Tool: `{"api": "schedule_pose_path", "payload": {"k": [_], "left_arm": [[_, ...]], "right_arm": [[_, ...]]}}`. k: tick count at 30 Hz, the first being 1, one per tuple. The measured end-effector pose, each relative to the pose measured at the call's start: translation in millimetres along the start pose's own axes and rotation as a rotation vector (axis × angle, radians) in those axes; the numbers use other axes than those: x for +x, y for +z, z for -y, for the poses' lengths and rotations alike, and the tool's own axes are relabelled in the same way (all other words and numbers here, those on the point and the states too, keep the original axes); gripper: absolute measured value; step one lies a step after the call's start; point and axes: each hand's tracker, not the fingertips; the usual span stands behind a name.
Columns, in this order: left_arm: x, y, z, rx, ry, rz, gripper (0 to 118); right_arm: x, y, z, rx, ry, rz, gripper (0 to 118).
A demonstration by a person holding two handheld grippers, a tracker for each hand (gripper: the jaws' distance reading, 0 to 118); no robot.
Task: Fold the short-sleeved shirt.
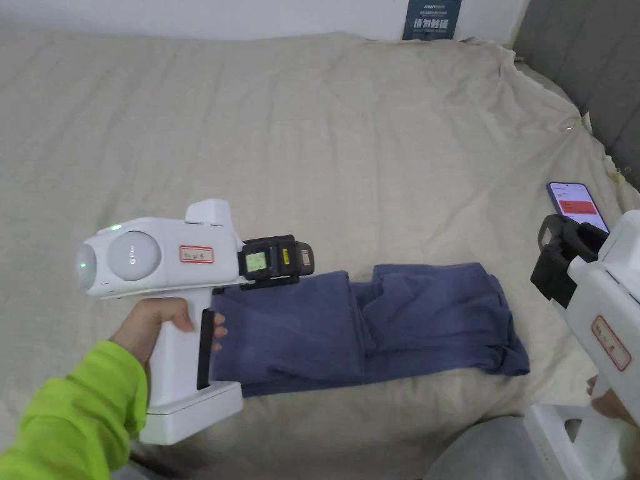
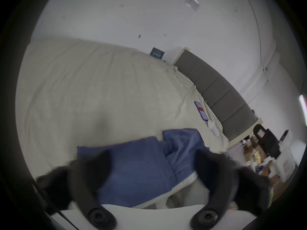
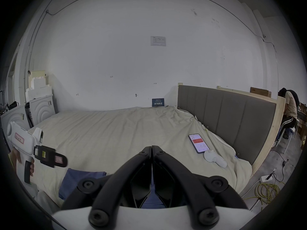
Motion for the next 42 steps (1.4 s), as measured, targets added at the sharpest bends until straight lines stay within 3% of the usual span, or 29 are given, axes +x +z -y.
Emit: {"api": "schedule_pose_path", "payload": {"k": [12, 17, 22, 23, 24, 25, 26, 31, 42], "left_arm": [[-116, 9, 19, -0.156, 0.35, 0.095, 117], [-127, -5, 23, -0.202, 0.382, 0.105, 88], [-127, -13, 26, -0.229, 0.388, 0.123, 81], [-127, -14, 26, -0.226, 0.398, 0.13, 72], [-127, -14, 26, -0.223, 0.391, 0.131, 51], [-124, -17, 27, -0.223, 0.384, 0.122, 21], [-123, -21, 29, -0.235, 0.357, 0.058, 14], [-111, -25, 30, -0.225, 0.358, 0.039, 3], [-79, 47, -20, -0.168, 0.266, -0.157, 0]], "right_arm": [[-10, -11, 1, -0.023, 0.025, -0.014, 0], [-10, -15, 2, -0.031, 0.036, -0.007, 0], [-9, -18, 5, -0.046, 0.034, 0.004, 0], [-8, -19, 7, -0.051, 0.034, 0.005, 0], [-8, -21, 8, -0.056, 0.034, 0.006, 0], [-8, -22, 9, -0.06, 0.033, 0.005, 0], [-8, -23, 11, -0.064, 0.033, 0.005, 0], [-14, -24, 13, -0.077, 0.039, -0.005, 0], [-22, -26, 6, -0.062, 0.028, -0.035, 0]]}}
